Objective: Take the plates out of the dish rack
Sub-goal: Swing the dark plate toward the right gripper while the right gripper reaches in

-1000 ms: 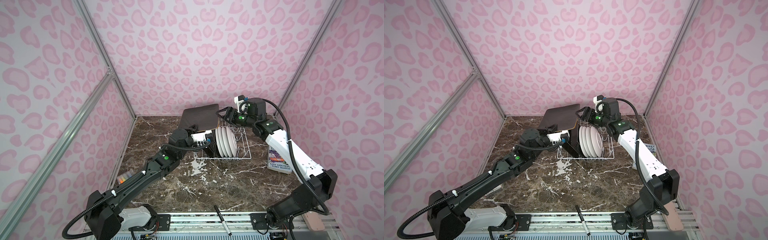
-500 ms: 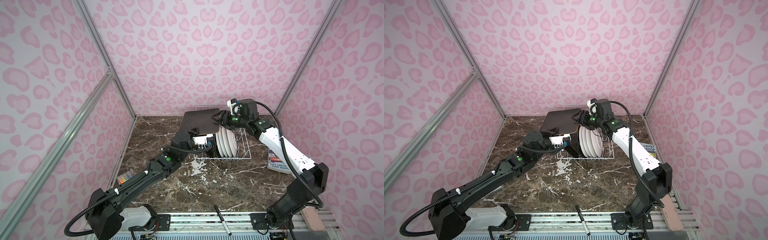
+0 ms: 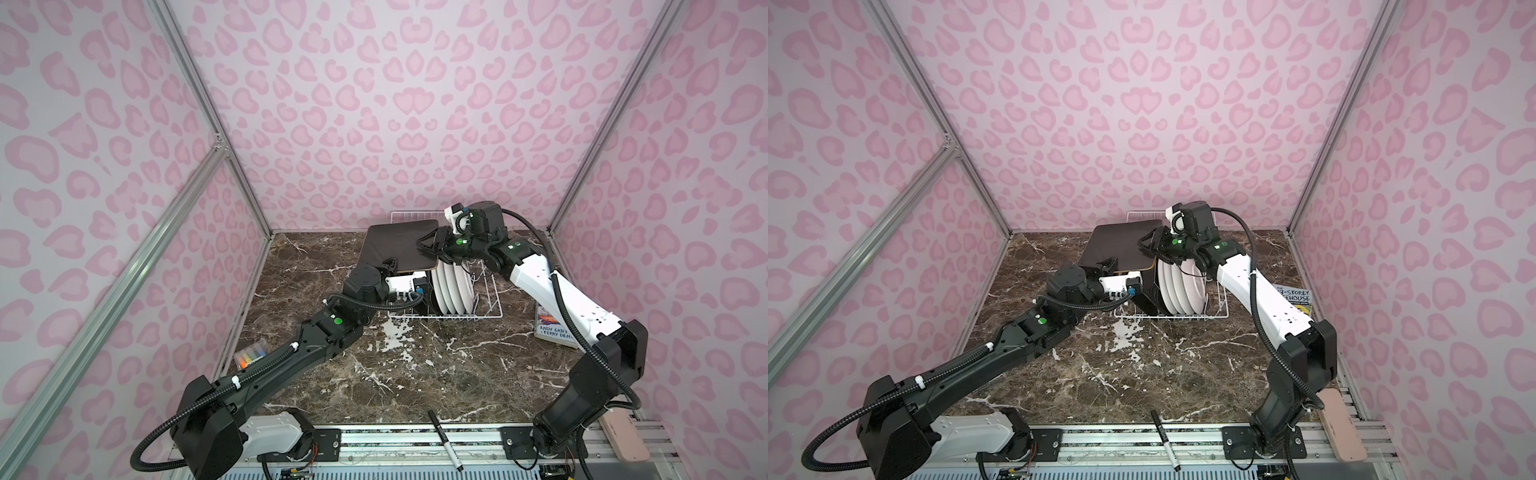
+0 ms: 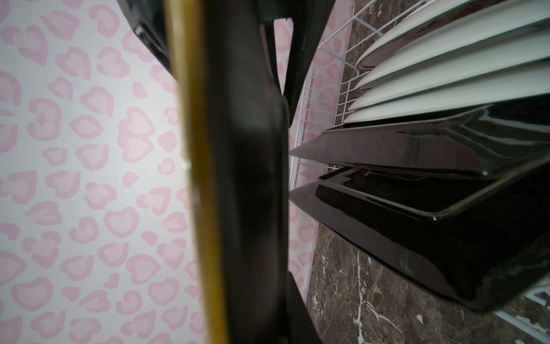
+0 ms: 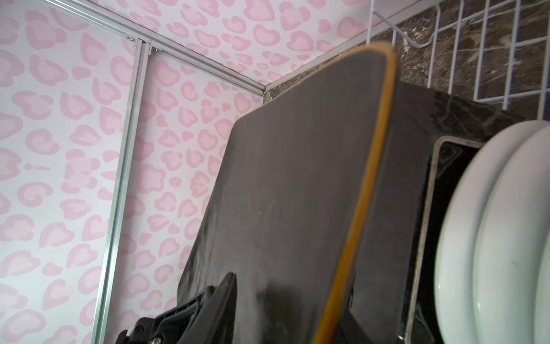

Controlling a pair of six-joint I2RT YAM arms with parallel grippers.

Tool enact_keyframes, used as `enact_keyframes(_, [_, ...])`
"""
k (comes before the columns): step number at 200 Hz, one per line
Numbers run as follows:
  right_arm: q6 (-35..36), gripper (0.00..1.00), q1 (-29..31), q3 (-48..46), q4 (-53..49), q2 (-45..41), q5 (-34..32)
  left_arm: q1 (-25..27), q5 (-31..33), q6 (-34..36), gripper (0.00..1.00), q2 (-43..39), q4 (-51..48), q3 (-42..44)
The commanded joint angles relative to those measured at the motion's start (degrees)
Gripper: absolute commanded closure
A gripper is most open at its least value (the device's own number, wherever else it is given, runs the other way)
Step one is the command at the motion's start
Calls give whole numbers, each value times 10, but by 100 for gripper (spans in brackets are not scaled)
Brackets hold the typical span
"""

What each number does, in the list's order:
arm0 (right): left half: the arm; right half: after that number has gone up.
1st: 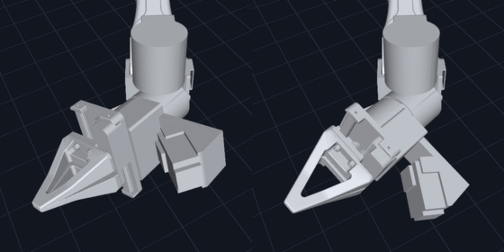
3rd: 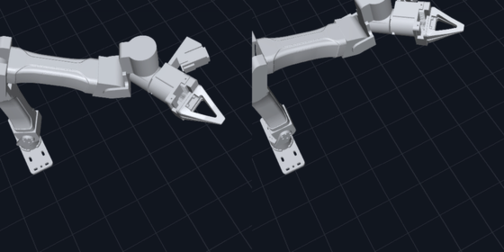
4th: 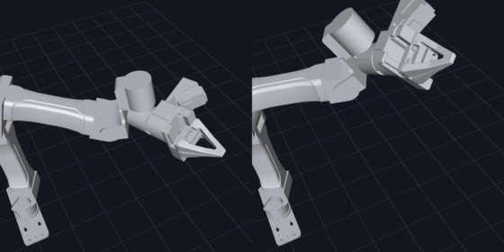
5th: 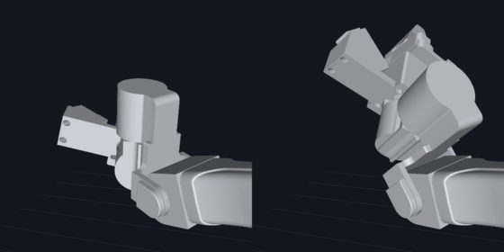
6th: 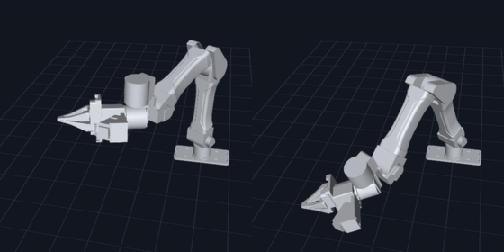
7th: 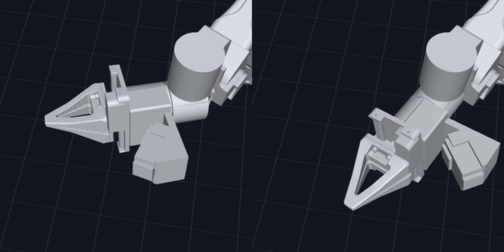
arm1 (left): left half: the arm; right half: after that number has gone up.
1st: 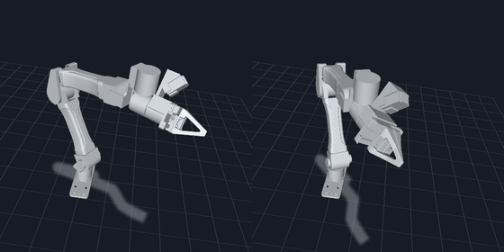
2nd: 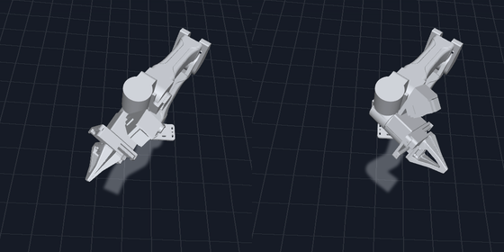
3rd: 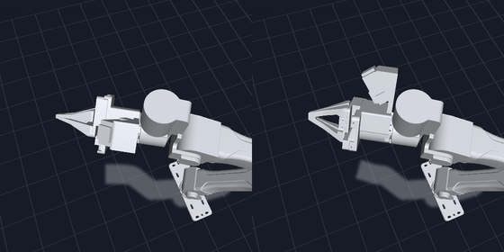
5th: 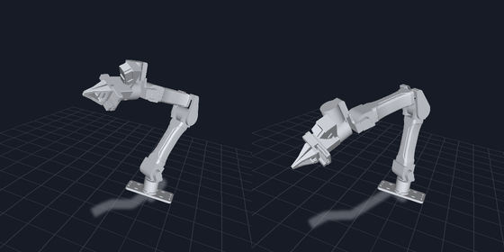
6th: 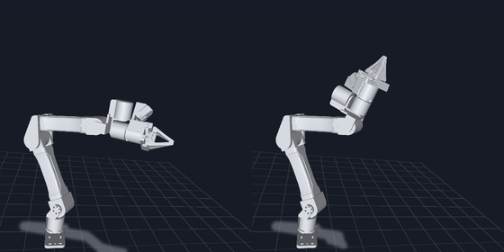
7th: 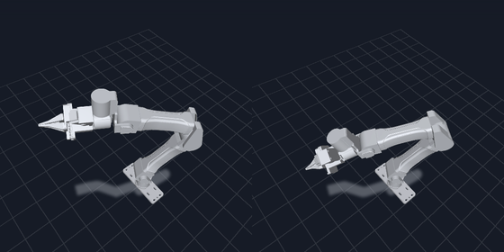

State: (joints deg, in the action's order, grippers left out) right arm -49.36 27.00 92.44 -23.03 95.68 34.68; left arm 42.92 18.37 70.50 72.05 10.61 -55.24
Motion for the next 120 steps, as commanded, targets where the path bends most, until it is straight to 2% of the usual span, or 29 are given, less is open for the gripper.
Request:
enact_keyframes(1, [-11, 59, 2, -4, 16, 5, 15, 1, -4, 4, 97, -14, 116, 1])
enact_keyframes(35, [-24, 68, 2, -14, 37, 5, 30, 1, -4, 4, 96, -19, 113, 5])
enact_keyframes(54, [-25, 81, 2, -16, 45, 7, 37, 1, -4, 4, 95, -18, 114, 5])
enact_keyframes(76, [-25, 89, 2, -15, 49, 11, 44, 1, -1, 5, 94, -13, 115, 4])
enact_keyframes(105, [-30, 97, 1, -22, 64, 10, 48, 1, 9, 4, 87, -3, 116, 0])
enact_keyframes(120, [-44, 100, -3, -30, 87, 7, 53, 1, 11, 1, 80, 0, 109, -3])
